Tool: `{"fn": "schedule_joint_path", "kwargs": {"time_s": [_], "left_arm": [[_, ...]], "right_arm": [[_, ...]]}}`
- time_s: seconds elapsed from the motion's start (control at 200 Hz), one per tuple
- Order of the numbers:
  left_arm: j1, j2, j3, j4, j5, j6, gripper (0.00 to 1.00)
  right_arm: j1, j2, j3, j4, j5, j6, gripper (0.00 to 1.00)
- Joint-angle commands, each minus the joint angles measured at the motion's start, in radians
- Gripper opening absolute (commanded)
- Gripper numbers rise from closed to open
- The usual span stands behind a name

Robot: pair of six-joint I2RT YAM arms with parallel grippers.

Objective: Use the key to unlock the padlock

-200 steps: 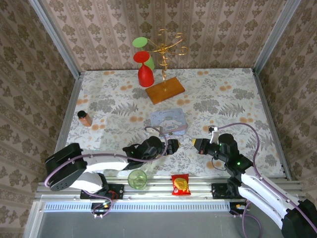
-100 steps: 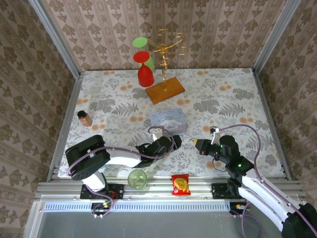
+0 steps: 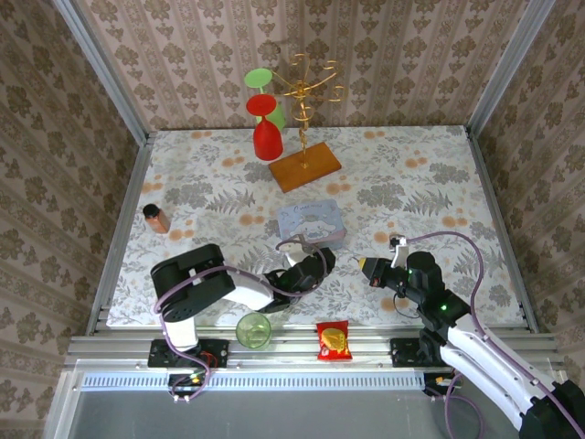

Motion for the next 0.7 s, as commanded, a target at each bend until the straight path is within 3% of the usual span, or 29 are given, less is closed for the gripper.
{"fn": "schedule_joint_path", "kwargs": {"time_s": [0.0,0.12,0.24,0.29,0.535,0.59,0.695], "left_arm": [[0.0,0.038,-0.008,0.006,0.024,-0.032,0.46],[0.001,0.042,-0.013,0.013,0.035,-0.025,0.32],[-0.006,0.067,-0.001,0.008,0.053,-0.025,0.28],[-0.007,0.079,-0.005,0.02,0.06,-0.025,0.21],[-0.006,0.075,-0.021,0.046,0.064,-0.012,0.08],[-0.005,0.055,-0.022,0.035,0.065,0.007,0.0],[0.0,0.022,-0.024,0.029,0.076,0.043,0.0]], "right_arm": [[-0.008,-0.02,-0.019,-0.028,0.015,-0.014,0.0],[-0.01,-0.025,-0.027,-0.024,0.015,-0.009,0.0],[-0.011,-0.02,-0.034,-0.008,0.014,-0.001,0.0],[-0.013,-0.016,-0.037,-0.001,0.013,0.005,0.0],[-0.012,0.024,-0.06,0.057,-0.013,0.051,0.0],[-0.013,0.042,-0.062,0.068,-0.03,0.063,0.0],[-0.014,0.114,-0.057,0.109,-0.098,0.091,0.0]]}}
